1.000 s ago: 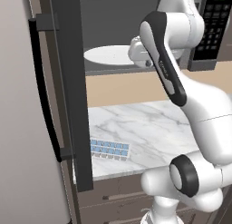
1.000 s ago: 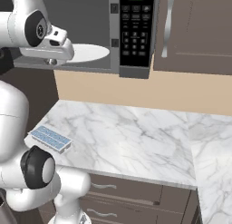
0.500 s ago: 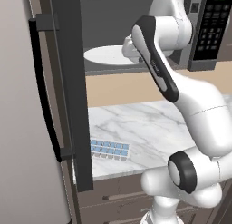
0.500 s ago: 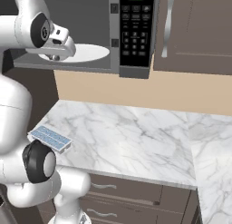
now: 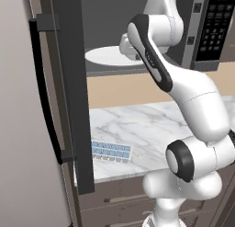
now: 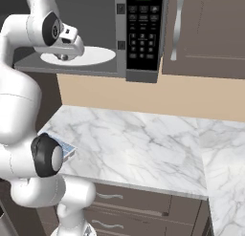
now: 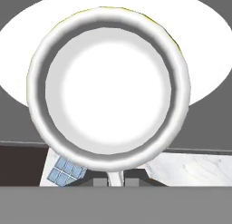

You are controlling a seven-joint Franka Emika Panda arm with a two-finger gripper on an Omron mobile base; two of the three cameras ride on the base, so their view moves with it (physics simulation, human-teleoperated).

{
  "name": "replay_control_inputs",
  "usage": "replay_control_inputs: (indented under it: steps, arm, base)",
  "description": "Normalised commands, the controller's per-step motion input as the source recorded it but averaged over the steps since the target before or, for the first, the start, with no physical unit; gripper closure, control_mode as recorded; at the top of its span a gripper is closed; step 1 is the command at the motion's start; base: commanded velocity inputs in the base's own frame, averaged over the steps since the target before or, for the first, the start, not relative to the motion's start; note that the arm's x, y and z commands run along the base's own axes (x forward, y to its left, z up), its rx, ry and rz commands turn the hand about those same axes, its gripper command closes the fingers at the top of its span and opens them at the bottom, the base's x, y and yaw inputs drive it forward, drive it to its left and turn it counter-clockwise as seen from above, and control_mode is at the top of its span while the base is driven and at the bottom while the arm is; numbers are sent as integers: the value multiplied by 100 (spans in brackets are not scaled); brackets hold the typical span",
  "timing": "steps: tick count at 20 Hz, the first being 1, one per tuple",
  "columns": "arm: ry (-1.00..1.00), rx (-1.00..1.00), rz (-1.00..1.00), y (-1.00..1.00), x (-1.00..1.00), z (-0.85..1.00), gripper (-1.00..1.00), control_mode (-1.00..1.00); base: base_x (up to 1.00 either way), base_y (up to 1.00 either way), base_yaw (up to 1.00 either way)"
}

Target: Pick the mug from the counter and place it inside the microwave. Then close the microwave.

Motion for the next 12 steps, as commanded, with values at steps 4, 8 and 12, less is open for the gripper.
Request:
replay_control_inputs:
  steps: [4,8,12]
  arm:
    - [1,0,0,1,42,0,100,-100]
    - [3,0,0,8,25,0,100,-100]
    - [3,0,0,3,27,0,100,-100]
  base:
    - [0,0,0]
    - [0,0,0]
    - [0,0,0]
